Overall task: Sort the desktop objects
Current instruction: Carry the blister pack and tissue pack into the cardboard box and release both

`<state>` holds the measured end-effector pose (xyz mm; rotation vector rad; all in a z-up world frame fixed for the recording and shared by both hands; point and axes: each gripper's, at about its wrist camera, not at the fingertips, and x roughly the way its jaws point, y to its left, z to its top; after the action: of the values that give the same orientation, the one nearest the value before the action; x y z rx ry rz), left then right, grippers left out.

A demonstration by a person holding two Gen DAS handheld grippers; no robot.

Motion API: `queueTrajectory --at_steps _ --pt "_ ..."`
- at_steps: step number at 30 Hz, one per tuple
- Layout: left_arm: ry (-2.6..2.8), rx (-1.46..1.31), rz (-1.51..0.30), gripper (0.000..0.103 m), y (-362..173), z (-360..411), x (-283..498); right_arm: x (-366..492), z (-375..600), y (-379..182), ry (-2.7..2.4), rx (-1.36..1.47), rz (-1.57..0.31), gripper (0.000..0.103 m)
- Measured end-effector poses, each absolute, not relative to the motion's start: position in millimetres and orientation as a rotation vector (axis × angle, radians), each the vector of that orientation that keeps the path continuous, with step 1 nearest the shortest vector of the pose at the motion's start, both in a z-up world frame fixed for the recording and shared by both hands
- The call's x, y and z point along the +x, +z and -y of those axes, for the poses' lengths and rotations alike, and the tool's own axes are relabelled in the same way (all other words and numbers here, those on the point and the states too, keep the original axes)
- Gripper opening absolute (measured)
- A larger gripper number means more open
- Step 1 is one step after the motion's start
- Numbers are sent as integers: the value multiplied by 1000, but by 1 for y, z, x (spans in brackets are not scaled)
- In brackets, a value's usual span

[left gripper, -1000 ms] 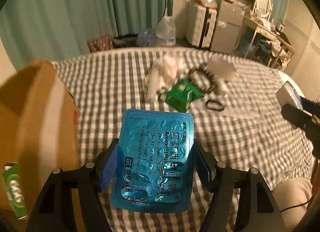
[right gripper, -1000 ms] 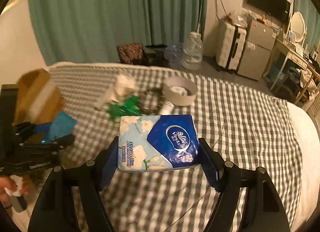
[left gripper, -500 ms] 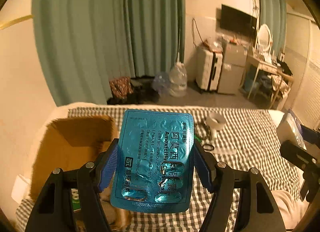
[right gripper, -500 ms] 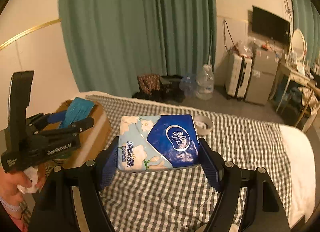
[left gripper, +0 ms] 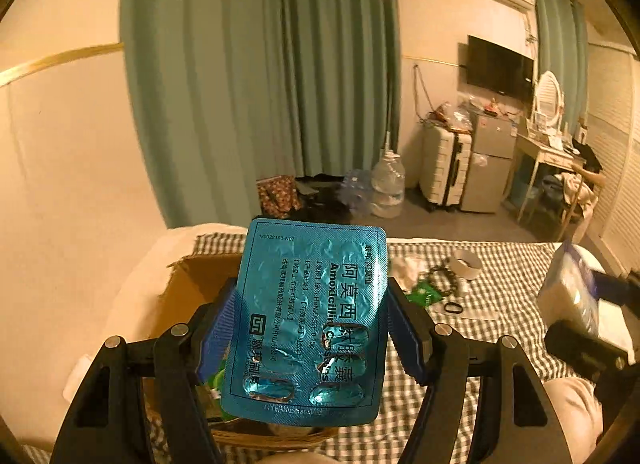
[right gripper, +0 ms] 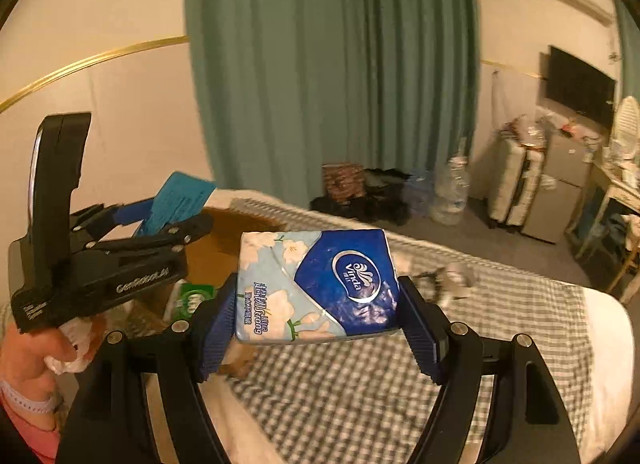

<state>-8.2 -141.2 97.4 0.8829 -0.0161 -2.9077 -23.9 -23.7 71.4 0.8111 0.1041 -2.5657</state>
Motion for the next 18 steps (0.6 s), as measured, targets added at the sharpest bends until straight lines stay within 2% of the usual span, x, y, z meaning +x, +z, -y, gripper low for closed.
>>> queueTrajectory --at_steps 3,9,18 --pt "-2881 884 -3 71 91 164 -3 -30 46 66 -2478 843 -50 75" --pt "-2795 922 -55 71 66 207 -6 -45 87 50 -2403 875 -77 75" --pt "-2676 1085 -151 71 2 253 -23 -80 138 -4 -2270 1003 -91 75"
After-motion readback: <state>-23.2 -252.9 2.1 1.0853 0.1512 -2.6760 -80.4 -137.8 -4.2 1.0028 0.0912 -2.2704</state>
